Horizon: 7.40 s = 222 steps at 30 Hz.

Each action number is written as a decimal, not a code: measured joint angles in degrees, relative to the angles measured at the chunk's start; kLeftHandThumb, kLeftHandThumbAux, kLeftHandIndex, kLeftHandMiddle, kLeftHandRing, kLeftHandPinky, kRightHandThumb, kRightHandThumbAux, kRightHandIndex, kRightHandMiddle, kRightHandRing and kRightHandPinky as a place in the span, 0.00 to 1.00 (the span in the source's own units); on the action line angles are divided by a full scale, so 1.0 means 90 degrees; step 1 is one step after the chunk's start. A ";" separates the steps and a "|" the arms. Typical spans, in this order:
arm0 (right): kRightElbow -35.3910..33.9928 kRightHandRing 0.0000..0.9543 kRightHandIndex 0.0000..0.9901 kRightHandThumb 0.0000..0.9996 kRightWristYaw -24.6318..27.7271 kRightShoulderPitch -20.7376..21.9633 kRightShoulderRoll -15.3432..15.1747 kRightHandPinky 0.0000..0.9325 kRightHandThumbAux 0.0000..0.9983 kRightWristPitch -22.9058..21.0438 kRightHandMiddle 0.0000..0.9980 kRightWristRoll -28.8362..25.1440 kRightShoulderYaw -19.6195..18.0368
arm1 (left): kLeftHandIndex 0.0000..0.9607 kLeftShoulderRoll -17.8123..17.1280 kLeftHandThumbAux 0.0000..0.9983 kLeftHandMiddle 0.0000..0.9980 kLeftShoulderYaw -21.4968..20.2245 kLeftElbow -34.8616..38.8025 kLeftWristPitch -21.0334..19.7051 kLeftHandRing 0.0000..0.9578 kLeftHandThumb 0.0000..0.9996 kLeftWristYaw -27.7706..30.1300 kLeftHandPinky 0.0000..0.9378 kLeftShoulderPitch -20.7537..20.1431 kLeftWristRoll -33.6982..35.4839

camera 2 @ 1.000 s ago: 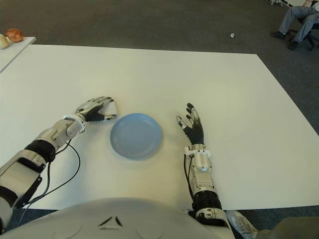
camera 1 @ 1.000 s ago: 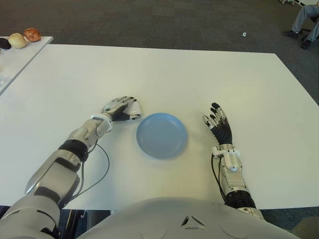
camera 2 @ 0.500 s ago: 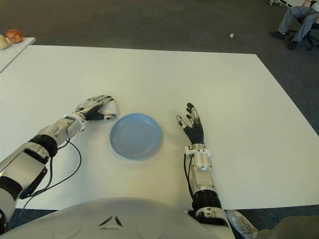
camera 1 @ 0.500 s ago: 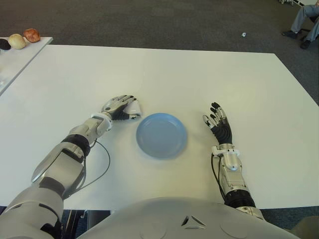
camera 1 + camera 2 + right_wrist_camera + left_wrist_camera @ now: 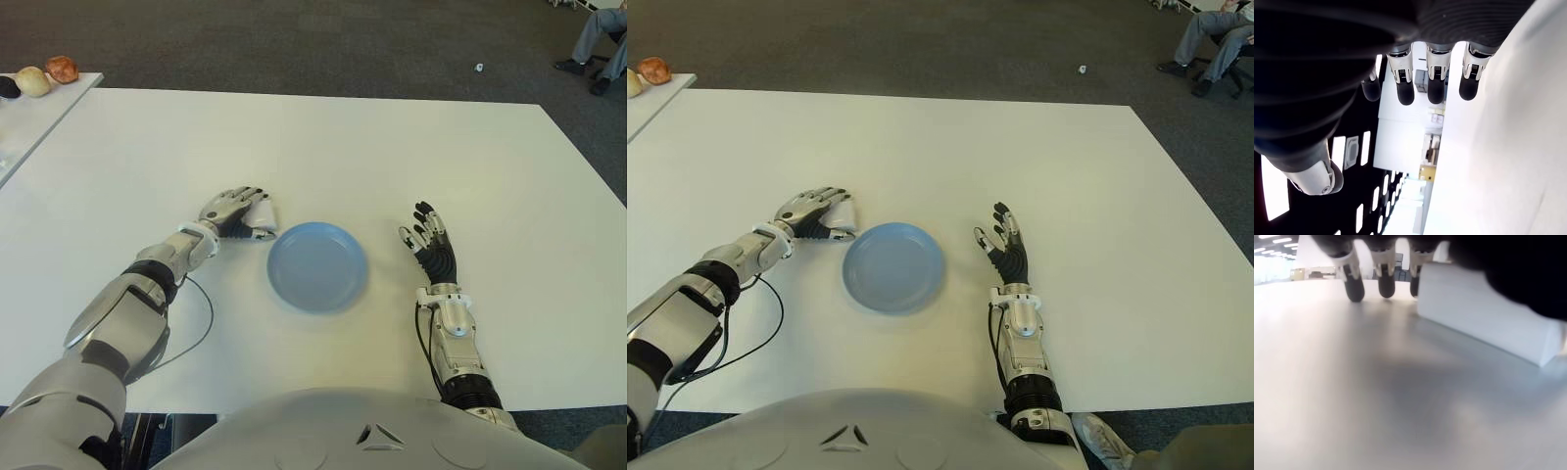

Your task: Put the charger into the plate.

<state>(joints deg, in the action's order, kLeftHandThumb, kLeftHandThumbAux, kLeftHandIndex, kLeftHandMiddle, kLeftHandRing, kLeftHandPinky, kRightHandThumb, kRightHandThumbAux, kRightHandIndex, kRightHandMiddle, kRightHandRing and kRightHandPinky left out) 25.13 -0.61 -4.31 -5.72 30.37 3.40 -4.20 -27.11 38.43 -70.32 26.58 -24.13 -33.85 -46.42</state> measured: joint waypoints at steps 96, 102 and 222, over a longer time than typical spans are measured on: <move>-0.0111 0.09 0.05 0.00 0.0587 -0.0023 -0.0005 0.09 0.64 -0.0036 0.11 -0.0514 -0.0143 | 0.46 -0.0006 0.70 0.83 -0.0451 0.0103 0.0333 0.87 0.75 0.0813 0.85 -0.0342 0.0893; -0.0111 0.09 0.06 0.00 0.0595 -0.0021 -0.0004 0.09 0.64 -0.0036 0.11 -0.0527 -0.0146 | 0.46 -0.0106 0.70 0.83 -0.0424 0.0149 0.0532 0.87 0.75 0.0808 0.85 -0.0336 0.0851; -0.0635 0.10 0.05 0.00 0.0337 -0.0304 0.0081 0.09 0.61 -0.0456 0.12 -0.0519 -0.0016 | 0.46 0.0764 0.69 0.78 -0.0343 0.3158 0.2081 0.79 0.73 0.1220 0.78 0.0759 -0.0299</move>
<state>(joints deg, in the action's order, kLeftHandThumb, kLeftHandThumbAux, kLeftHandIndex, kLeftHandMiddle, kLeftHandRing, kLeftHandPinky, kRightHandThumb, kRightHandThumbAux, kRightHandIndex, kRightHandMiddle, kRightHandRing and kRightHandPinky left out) 19.42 2.42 -7.05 -4.99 26.27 -1.27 -4.35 -20.24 35.34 -41.89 45.31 -13.15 -27.01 -49.11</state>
